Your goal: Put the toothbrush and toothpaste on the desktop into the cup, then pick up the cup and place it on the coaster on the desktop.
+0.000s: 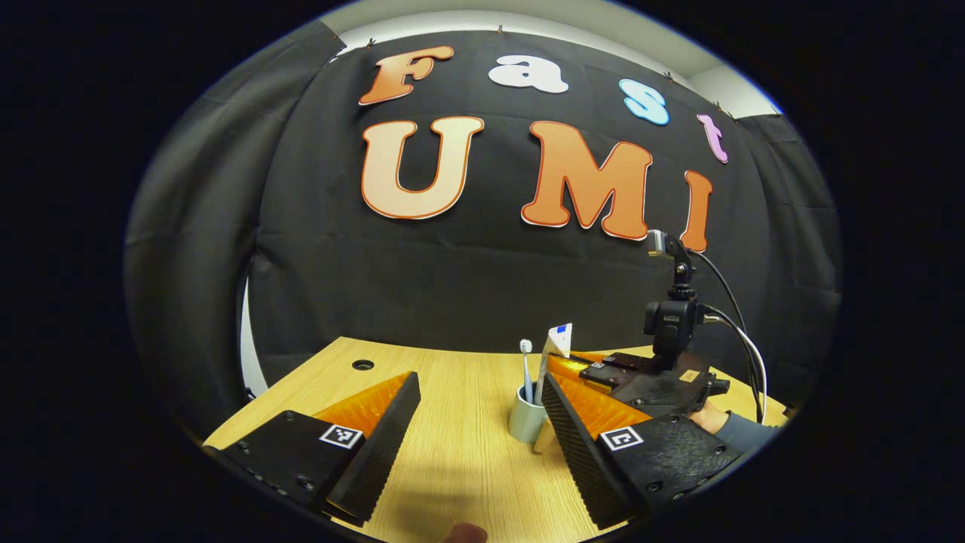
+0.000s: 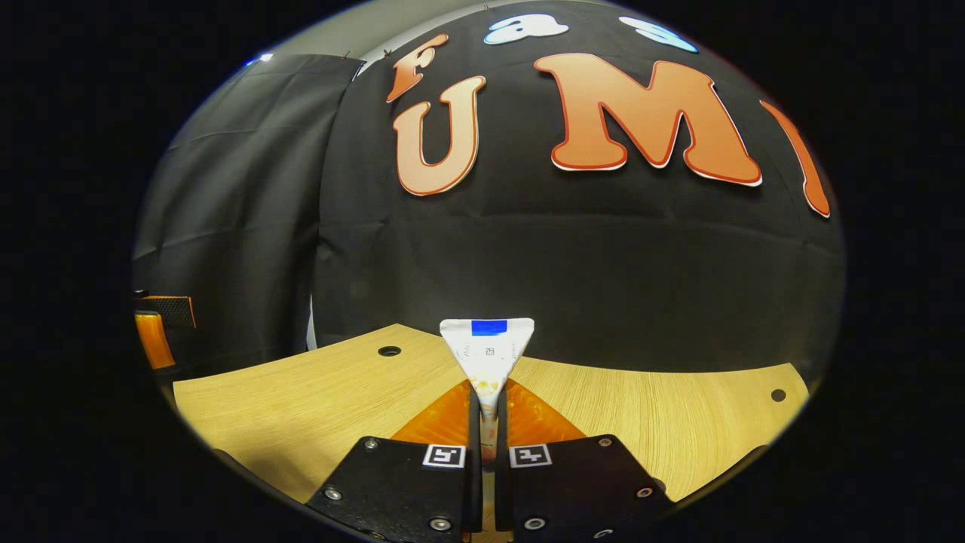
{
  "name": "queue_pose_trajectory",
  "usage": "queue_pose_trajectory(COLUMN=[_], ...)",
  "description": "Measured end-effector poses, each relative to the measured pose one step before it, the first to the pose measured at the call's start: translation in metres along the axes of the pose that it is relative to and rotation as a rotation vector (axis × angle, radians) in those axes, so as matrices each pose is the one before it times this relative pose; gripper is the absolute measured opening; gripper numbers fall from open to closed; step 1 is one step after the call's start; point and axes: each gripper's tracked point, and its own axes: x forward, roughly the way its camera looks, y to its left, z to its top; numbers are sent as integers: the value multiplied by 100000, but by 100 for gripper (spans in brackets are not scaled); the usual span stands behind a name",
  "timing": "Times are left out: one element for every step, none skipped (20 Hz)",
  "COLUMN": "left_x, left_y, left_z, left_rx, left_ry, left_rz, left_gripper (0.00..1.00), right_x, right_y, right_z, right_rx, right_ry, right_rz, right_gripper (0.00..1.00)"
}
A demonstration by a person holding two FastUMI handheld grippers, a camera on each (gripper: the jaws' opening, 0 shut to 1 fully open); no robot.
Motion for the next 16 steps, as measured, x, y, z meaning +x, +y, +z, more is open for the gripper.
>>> queue_pose_trajectory(left_x=[160, 26, 80, 248, 201, 103, 140, 38, 189, 140, 163, 153, 306, 85, 238, 228], left_y=[-64, -106, -122, -90, -227, -91, -34, -60, -162, -276, -293, -191, -228, -234, -388, -249], left_z=[-250, -250, -33, -186, -193, -226, -81, -325, -139, -201, -51, 27, 5, 40, 34, 75], left_rx=[73, 19, -178, -208, -177, -49, 29, -139, -184, -226, -62, -69, 41, 16, 277, 214], left_ry=[555, 629, 464, 461, 509, 372, 402, 362, 405, 380, 251, 252, 178, 76, -245, -60], left_rz=[50, 26, -149, -349, -175, -193, -15, -132, -447, -334, -472, -408, -513, -303, -484, -469], left_gripper=[98, 98, 98, 98, 98, 98, 98, 98, 98, 98, 98, 98, 98, 98, 98, 98], right_x=[105, 13, 72, 124, -13, -135, -140, -116, -323, -262, -462, -385, -658, -633, -696, -680], right_y=[48, -33, -32, 68, 15, -161, -134, -108, 54, -173, -324, -598, -698, -505, -416, -283], right_z=[-651, -698, -635, -635, -495, -74, 4, -19, -28, 185, 219, 169, 287, 664, 683, 759], right_rx=[487, 344, 192, -266, -1136, -872, -393, -11, -47, -353, -773, -664, -609, -2, 289, 226], right_ry=[1135, 1224, 1528, 1286, 1110, -746, 208, 538, 532, 97, 221, 484, -472, -1923, -1442, -1643], right_rz=[185, 94, -74, -11, -7, -518, -20, 100, 489, -251, -621, -2019, -2153, -997, -368, -57], right_gripper=[7, 7, 7, 7, 7, 7, 8, 8, 12, 14, 18, 20, 28, 34, 44, 50])
